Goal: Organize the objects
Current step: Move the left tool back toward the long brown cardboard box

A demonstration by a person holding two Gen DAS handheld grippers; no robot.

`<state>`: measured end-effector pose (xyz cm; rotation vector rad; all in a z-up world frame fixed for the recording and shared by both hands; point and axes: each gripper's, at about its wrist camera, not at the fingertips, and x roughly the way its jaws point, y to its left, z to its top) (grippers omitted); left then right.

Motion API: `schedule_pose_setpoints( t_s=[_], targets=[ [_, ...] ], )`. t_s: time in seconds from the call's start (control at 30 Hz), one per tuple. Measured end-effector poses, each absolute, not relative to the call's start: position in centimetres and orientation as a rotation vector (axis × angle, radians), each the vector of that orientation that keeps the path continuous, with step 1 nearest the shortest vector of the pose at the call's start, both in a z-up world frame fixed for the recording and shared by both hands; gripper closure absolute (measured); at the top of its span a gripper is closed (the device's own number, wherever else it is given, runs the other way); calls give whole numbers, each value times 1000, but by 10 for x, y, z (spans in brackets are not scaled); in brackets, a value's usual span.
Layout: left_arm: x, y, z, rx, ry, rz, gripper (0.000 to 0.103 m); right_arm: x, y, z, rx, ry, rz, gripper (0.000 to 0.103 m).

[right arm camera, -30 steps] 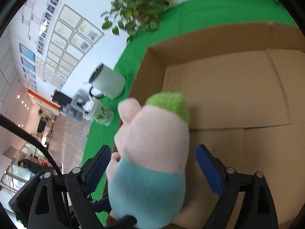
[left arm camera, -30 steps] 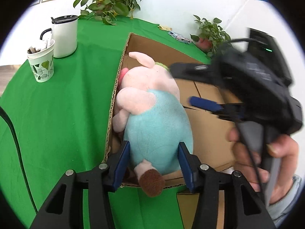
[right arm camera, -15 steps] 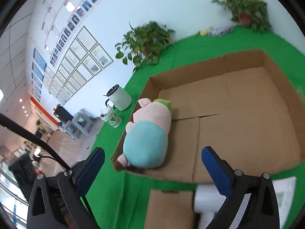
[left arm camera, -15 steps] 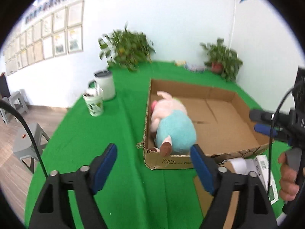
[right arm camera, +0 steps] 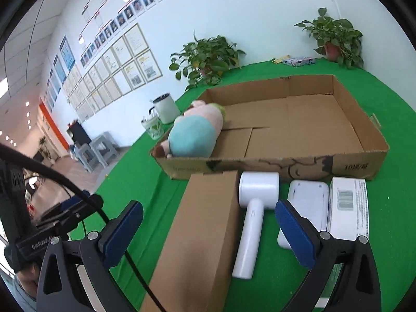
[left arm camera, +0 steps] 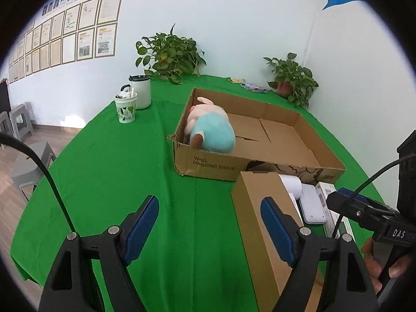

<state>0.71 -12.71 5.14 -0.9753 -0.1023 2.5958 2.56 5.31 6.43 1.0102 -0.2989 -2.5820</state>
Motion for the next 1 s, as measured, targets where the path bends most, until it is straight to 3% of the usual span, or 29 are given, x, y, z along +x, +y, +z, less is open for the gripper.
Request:
schedule_pose_setpoints(
  t_s=[0.33,0.63,0.77,0.8,0.83,0.9,0.93,0.97,1.0],
  targets=[
    [21,-116,41,-1014,-140,2501,23,51,56,54,1041,-233,-2599,1],
    [39,-106,57,-918,-90,2514,29,82,64,64,977,-160,-2663,1],
    [46,-100,67,-847,-50,2535,44,84,71,70,966,-159,-2707,1],
    [46,-98,68,-844,-38,2536,55,83,72,70,968,-154,-2717,2],
    [46,-96,68,-848,-27,2537,68,84,74,70,963,-149,-2731,6],
    [45,-94,66,-850,-27,2542,84,86,75,70,955,-119,-2757,32],
    [45,-94,65,-845,-33,2539,84,86,74,70,959,-94,-2774,55],
    [45,-92,65,-841,-34,2531,84,87,73,69,963,-70,-2793,62],
    [46,-91,64,-836,-30,2529,84,89,74,69,963,-56,-2800,61]
  ],
)
